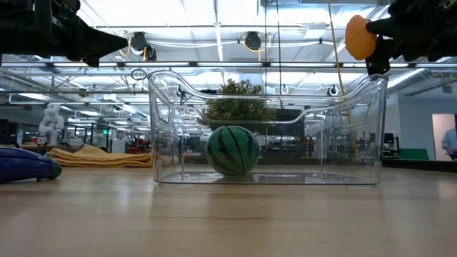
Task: Pick and placing Produce into tupperware
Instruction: Put the pumpkin into the transparent bin
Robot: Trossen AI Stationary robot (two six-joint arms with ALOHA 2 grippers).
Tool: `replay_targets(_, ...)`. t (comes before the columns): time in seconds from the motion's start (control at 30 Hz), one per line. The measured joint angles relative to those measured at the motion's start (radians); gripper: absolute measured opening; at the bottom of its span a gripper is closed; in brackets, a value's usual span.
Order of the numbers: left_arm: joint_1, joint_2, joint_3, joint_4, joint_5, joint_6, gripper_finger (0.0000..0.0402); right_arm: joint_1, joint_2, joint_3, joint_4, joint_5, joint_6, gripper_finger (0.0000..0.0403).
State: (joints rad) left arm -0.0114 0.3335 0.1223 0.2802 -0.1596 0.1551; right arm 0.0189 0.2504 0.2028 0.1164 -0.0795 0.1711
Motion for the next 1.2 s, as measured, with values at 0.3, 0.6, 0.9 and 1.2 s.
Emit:
replay_targets(0.3, 0.000, 0.000, 0.000, 0.000, 0.000, 0.000, 0.0019, 0.000, 0.001, 0.000, 0.000, 0.000, 0.000, 0.0199)
replay_targets(0.6, 0.000, 0.000, 0.000, 0.000, 0.000, 0.001, 0.0019, 0.000, 0.099, 0.045, 0.019, -0.001, 0.002, 0.0199)
replay_targets(0.9, 0.000, 0.000, 0.000, 0.000, 0.000, 0.007, 0.0019, 0.000, 0.292, 0.200, -0.092, 0.001, -0.026, 0.0199)
replay_targets(1.2, 0.000, 0.000, 0.000, 0.000, 0.000, 0.008, 0.0019, 0.000, 0.431, 0.328, -0.173, 0.001, -0.063, 0.0199)
